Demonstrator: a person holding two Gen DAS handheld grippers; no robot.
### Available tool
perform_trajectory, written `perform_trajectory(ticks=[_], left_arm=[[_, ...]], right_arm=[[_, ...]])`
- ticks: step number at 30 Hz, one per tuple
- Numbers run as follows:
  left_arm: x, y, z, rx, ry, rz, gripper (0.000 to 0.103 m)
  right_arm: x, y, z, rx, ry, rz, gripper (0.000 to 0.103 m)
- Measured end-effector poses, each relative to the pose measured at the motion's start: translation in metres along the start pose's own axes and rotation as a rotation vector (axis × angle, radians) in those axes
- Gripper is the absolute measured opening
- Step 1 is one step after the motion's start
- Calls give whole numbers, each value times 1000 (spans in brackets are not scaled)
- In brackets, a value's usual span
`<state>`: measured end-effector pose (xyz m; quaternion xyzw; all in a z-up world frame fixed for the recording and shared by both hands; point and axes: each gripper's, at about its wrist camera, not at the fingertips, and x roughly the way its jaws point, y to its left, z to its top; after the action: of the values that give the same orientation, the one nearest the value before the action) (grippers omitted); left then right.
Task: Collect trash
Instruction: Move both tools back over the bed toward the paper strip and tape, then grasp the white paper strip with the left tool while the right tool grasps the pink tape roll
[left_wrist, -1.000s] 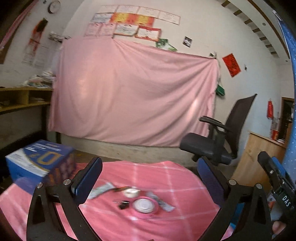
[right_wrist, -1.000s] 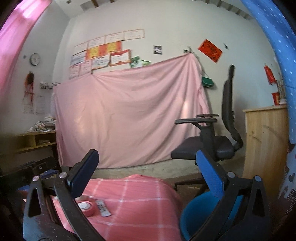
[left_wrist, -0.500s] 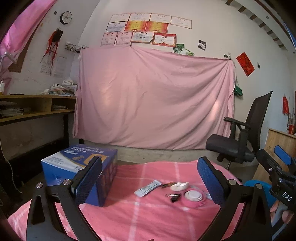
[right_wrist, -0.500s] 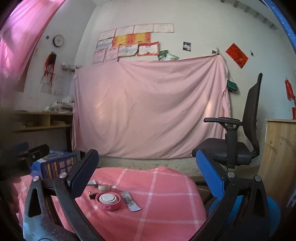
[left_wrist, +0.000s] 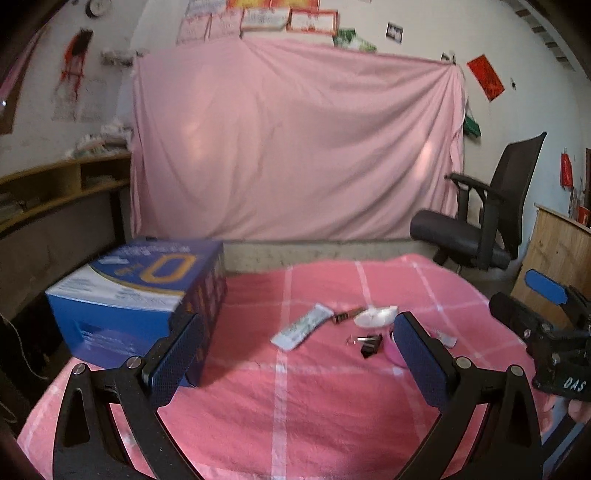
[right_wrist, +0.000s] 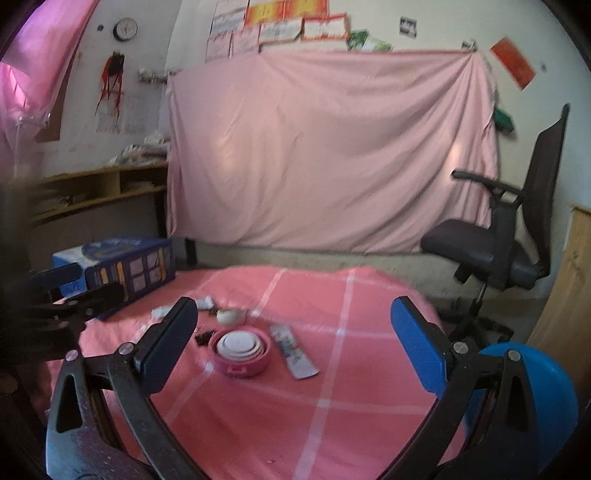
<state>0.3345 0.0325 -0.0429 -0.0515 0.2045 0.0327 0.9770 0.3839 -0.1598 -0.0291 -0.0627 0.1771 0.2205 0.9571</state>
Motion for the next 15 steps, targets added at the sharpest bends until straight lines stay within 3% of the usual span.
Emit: perform_trajectory(ticks=[2,6,9,15], left_arm=[[7,2,1,-12,26,-9,97],[24,1,3,3,110,-44,73],[40,0,5,14,177,-59,61],[68,10,8,-7,273,-58,56]], right_arm=[[6,1,-3,-1,34,14,103],[20,0,-8,11,112,42,103],[32,-1,-11,24,177,72,101],[55,6,-13,18,285,134,96]])
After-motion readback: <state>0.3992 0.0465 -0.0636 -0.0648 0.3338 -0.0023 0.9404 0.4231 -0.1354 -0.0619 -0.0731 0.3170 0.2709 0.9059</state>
